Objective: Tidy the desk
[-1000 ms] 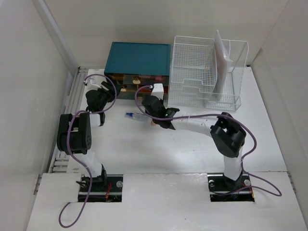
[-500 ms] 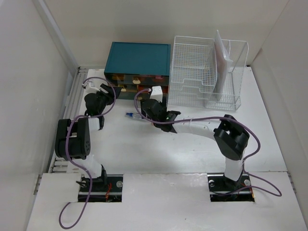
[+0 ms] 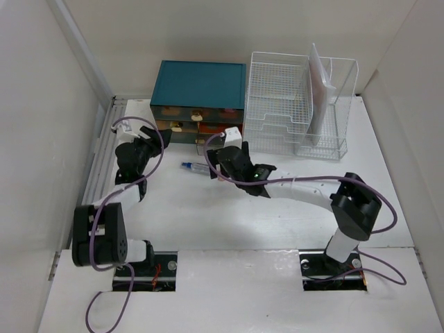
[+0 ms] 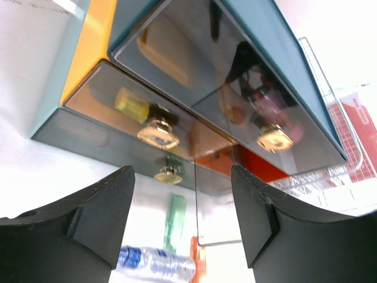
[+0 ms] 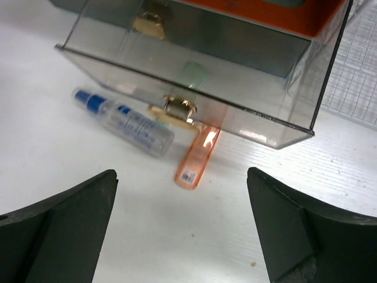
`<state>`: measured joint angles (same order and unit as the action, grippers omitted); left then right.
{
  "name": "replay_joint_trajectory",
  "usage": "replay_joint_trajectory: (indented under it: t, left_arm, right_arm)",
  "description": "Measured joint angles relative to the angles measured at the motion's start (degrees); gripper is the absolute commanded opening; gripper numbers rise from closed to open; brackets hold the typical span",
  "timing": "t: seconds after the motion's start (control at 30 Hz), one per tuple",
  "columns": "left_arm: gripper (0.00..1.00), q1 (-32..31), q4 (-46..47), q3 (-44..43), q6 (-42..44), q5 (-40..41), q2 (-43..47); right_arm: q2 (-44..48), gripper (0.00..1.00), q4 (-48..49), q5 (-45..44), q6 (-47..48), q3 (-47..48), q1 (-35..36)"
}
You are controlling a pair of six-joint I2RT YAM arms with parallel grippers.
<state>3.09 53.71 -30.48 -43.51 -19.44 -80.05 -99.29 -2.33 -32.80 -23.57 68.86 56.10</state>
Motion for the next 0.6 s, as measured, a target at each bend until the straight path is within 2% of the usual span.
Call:
replay_joint_trajectory:
  t: [0.13, 0.23, 0.37, 0.6]
  left_arm:
    - [0.57, -1.8, -5.0, 3.1, 3.7, 2.8, 8.4]
    - [0.56, -4.7, -8.8, 5.2, 6.7, 4.8, 13.9]
    - [0.56, -9.3, -14.8, 6.0, 10.5, 7.2, 17.5]
    - [0.56, -16.9, -30.3, 1.6, 16.9, 13.1, 15.3]
  right_arm:
    - [5.0, 0.94, -0.2, 5.8, 5.5, -2.9, 0.0]
    - [8.7, 0.91, -0.5, 15.0, 14.6, -3.3, 0.0]
    - [14.0, 0.89, -0.9, 28.7, 30.6, -3.4, 0.1]
    - [16.0, 0.70, -13.6, 49.5, 60.7, 1.3, 0.3]
